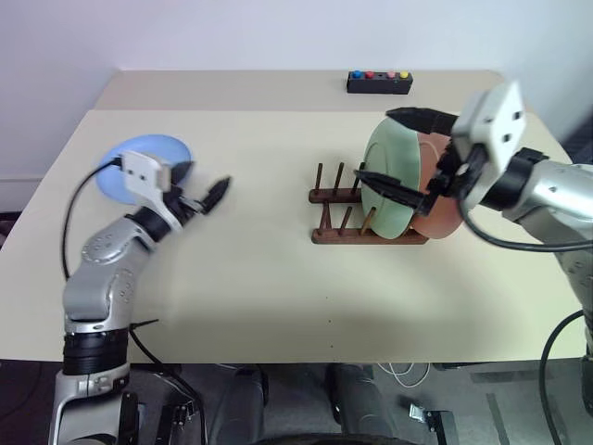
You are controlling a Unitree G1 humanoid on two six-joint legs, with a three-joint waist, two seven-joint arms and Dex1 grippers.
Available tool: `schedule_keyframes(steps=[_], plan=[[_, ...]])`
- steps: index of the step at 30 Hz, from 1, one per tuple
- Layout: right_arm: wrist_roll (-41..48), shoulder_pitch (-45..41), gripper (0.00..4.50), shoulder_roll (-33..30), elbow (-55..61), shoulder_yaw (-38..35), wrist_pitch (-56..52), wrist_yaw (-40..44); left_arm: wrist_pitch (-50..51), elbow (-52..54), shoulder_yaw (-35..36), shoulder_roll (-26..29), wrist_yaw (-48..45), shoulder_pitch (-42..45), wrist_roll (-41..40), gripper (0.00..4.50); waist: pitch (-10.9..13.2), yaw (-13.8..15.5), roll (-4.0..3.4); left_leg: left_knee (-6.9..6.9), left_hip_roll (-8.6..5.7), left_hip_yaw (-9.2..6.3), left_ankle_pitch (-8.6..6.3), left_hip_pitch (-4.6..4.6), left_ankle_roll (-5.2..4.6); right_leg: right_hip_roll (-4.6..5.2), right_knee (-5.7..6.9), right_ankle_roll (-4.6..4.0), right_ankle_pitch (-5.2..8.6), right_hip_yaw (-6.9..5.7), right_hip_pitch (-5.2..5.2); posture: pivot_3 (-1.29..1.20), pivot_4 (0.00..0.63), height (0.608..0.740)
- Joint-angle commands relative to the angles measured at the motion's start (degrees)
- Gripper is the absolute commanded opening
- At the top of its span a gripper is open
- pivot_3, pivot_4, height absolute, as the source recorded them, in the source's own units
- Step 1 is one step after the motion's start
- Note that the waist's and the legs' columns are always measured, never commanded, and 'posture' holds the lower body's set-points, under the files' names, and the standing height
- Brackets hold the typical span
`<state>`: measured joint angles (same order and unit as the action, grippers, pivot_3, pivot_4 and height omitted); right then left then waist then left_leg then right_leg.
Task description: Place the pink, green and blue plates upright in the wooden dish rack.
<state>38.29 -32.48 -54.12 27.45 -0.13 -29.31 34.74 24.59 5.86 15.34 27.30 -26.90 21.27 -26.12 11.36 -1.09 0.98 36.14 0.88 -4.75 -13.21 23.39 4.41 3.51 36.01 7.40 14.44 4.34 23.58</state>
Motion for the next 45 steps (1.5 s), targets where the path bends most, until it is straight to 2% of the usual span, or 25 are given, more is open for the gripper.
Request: schedule_keyframes(steps=[1,4,10,15,22,25,32,36,39,42,45], plan=[[-5.9,-2.4,4.42,1.6,-0.6,1.3,4.1,2.6,-0.5,-4.4,5.2,1.0,8.9,3.7,3.3,4.5,0.0,0.4,0.02,0.0,-0.02,0.0,0.0,0.01,0.0,0.02,0.0,0.12,-0.06,-0.01,0.0,0.0,0.15,0.73],[-8.0,-3.7,4.42,3.9,-1.7,2.2,5.0,4.1,3.3,-9.8,8.5,1.3,20.2,8.2,6.7,4.5,0.0,0.4,0.11,0.03,-0.03,-0.09,0.0,0.03,0.0,0.01,0.03,0.13,-0.08,-0.08,0.0,0.0,0.15,0.73],[-10.6,-4.8,4.42,6.7,-2.7,2.2,5.2,6.1,6.4,-23.6,12.5,3.3,30.5,15.0,9.7,4.5,0.0,0.2,0.11,0.0,-0.03,-0.09,0.0,-0.01,0.0,0.01,0.08,0.14,-0.08,-0.08,-0.01,0.0,0.15,0.73],[-12.2,-4.2,4.42,8.2,-2.6,1.7,5.1,6.7,9.2,-34.3,12.6,4.2,30.1,20.1,8.9,4.5,0.0,0.3,0.12,0.01,-0.03,-0.1,0.0,0.0,0.0,0.01,0.1,0.15,-0.09,-0.11,-0.01,0.0,0.15,0.73],[-14.3,-2.0,4.42,8.9,-1.8,1.2,5.0,6.7,7.5,-47.0,15.0,4.0,31.1,26.3,7.4,4.5,0.0,0.2,0.15,0.01,-0.05,-0.11,0.01,0.0,0.01,0.03,0.11,0.15,-0.09,-0.14,-0.02,0.0,0.15,0.73],[-15.2,-1.7,4.5,9.2,-1.6,1.1,5.2,6.6,6.5,-49.8,14.8,4.3,30.3,27.9,7.1,3.65,0.0,0.1,0.15,-0.01,-0.05,-0.11,0.01,0.0,0.01,0.03,0.13,0.15,-0.09,-0.14,0.0,0.0,0.15,0.73],[-20.4,-1.8,4.5,10.7,-1.9,1.5,8.0,4.1,5.8,-49.9,16.5,3.8,32.4,28.3,5.4,0.02,0.0,0.1,0.17,-0.01,-0.05,-0.11,0.01,0.0,0.01,0.04,0.14,0.15,-0.1,-0.14,0.0,0.0,0.15,0.73],[-25.0,-2.8,4.5,12.0,-2.8,3.0,9.9,2.5,6.7,-46.7,16.2,3.1,33.2,27.2,5.0,0.02,0.0,0.1,0.17,0.0,-0.06,-0.11,0.01,-0.02,0.02,0.04,0.16,0.15,-0.1,-0.14,-0.01,0.0,0.15,0.73],[-24.6,-2.9,4.5,12.5,-3.0,3.2,8.4,3.9,6.6,-41.7,15.1,2.0,32.3,26.2,4.8,0.02,0.0,0.1,0.17,0.0,-0.06,-0.11,0.01,-0.02,0.02,0.05,0.16,0.15,-0.1,-0.14,-0.01,0.0,0.15,0.73],[-21.8,-3.9,4.5,12.6,-2.9,3.4,4.2,6.6,1.2,-30.4,12.1,-0.7,29.8,24.3,5.3,0.02,0.0,0.2,0.17,0.01,-0.06,-0.11,0.02,-0.01,0.04,0.05,0.18,0.15,-0.11,-0.14,-0.01,0.0,0.15,0.73],[-23.5,-5.6,4.5,13.1,-3.0,4.4,5.2,6.8,-2.0,-19.7,8.8,-3.0,28.0,23.1,5.9,0.02,0.0,0.5,0.19,0.03,-0.06,-0.13,0.04,0.03,0.07,0.06,0.16,0.15,-0.12,-0.14,-0.02,0.0,0.15,0.73]])
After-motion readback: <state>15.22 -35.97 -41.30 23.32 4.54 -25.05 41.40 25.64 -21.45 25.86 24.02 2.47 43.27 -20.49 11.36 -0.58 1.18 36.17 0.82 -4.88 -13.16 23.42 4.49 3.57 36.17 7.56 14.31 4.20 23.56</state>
